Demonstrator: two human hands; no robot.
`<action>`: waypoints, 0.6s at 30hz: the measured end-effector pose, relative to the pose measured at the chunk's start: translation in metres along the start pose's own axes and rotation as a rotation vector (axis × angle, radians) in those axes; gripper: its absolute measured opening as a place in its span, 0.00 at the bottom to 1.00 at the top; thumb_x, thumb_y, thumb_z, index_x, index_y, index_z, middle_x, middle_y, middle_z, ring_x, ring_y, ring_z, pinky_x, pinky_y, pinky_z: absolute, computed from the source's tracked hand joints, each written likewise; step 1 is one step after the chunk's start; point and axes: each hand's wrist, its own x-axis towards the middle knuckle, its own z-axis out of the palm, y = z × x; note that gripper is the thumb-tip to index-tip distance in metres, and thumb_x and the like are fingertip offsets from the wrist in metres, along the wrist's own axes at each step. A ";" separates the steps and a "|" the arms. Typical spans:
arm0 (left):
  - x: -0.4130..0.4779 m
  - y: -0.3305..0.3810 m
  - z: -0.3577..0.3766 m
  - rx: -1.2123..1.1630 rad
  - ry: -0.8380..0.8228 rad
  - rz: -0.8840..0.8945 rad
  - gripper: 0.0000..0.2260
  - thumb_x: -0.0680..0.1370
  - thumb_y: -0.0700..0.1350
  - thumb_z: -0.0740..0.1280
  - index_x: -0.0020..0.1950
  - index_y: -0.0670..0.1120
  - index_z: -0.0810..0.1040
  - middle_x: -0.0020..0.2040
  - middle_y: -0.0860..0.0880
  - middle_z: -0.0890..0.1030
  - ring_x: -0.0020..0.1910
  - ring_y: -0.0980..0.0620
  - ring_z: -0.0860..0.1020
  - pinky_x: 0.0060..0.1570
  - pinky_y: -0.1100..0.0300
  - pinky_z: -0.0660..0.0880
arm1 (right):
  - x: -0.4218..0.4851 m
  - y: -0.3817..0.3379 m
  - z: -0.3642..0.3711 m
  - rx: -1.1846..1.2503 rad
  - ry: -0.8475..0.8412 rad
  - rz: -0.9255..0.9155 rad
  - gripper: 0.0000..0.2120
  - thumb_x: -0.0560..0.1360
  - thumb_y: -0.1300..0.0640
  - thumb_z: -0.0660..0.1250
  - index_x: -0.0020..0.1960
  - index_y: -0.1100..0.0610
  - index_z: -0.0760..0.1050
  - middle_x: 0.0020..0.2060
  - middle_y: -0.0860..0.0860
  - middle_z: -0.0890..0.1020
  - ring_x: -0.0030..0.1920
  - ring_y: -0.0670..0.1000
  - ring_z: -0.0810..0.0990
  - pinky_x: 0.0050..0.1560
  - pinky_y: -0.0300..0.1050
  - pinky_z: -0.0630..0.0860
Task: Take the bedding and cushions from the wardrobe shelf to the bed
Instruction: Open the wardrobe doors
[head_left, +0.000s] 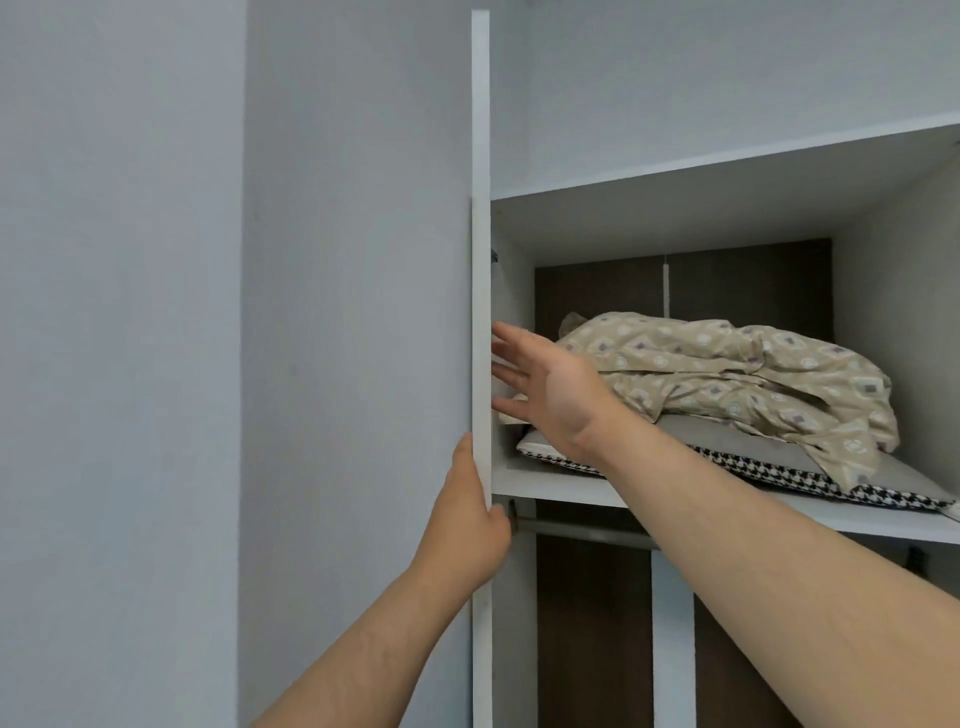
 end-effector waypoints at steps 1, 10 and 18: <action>-0.003 0.000 -0.009 0.004 0.014 -0.023 0.31 0.77 0.37 0.61 0.76 0.53 0.54 0.69 0.51 0.70 0.65 0.49 0.72 0.64 0.52 0.72 | 0.000 0.002 0.011 -0.009 -0.003 0.000 0.18 0.81 0.49 0.59 0.68 0.52 0.75 0.66 0.50 0.77 0.67 0.49 0.74 0.67 0.58 0.71; -0.021 -0.016 -0.053 0.043 0.172 -0.184 0.18 0.75 0.34 0.58 0.64 0.45 0.65 0.56 0.46 0.75 0.50 0.49 0.75 0.43 0.64 0.72 | 0.008 0.009 0.081 -0.098 -0.027 0.073 0.17 0.82 0.49 0.56 0.70 0.49 0.70 0.63 0.42 0.74 0.69 0.47 0.68 0.71 0.60 0.65; -0.038 -0.019 -0.056 0.123 0.128 -0.221 0.38 0.76 0.39 0.61 0.78 0.45 0.39 0.77 0.45 0.54 0.74 0.47 0.60 0.69 0.58 0.64 | 0.015 0.018 0.097 -0.146 -0.030 0.081 0.19 0.83 0.50 0.54 0.73 0.49 0.67 0.61 0.40 0.72 0.68 0.44 0.67 0.70 0.56 0.66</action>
